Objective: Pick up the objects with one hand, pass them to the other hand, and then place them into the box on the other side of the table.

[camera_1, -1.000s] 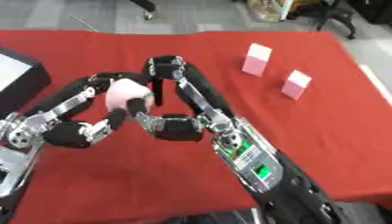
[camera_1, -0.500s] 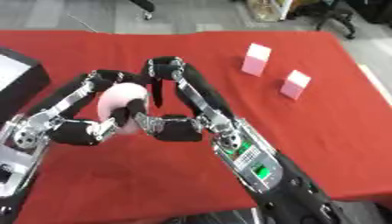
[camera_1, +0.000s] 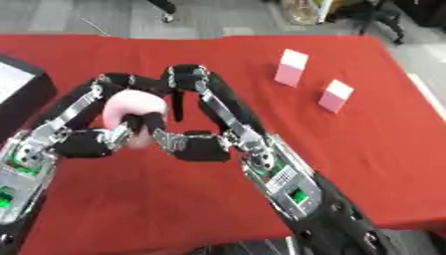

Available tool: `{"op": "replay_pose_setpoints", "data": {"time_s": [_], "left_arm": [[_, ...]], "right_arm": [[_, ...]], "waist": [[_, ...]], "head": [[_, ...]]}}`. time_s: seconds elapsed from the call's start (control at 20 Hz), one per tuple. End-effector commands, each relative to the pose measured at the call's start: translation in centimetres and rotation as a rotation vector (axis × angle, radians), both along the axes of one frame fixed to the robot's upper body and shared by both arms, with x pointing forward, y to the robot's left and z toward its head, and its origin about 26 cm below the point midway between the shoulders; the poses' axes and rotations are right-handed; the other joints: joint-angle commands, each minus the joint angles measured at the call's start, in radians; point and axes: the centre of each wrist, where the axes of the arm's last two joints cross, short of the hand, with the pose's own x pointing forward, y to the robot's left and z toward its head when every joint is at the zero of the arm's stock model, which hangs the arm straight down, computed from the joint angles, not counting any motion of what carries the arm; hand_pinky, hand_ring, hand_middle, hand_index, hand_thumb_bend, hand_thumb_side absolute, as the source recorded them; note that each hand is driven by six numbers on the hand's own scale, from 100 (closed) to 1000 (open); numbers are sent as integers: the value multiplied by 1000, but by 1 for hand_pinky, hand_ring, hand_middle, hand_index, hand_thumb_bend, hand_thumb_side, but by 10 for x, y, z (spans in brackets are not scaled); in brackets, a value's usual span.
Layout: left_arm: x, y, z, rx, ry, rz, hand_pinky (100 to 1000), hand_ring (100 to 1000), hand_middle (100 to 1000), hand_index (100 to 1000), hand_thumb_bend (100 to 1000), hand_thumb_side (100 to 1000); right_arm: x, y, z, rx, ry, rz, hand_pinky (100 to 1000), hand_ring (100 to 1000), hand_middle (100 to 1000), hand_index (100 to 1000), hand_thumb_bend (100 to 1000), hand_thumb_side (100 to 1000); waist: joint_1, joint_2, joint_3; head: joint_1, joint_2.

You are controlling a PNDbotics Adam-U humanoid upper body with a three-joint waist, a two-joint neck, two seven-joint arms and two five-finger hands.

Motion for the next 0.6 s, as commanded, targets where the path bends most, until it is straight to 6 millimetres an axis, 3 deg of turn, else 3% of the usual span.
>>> {"op": "replay_pose_setpoints", "data": {"time_s": [0.05,0.35,0.6], "left_arm": [[4,10,8,-20,-30,54,748,853,600,273,100,540],[9,34,9,-48,-51,174,750,854,604,274,100,544],[10,60,13,-89,-73,301,749,852,605,274,100,548]], "right_arm": [[-7,-5,23,-6,-93,9,697,394,578,607,100,213],[-12,-22,50,-12,-215,-21,730,454,635,762,100,280],[-7,-36,54,25,-264,-85,734,464,640,782,100,302]], "waist": [[3,-15,-3],[3,-19,-6],[7,-23,-7]], "head": [[2,-3],[5,-3],[22,-3]]}}
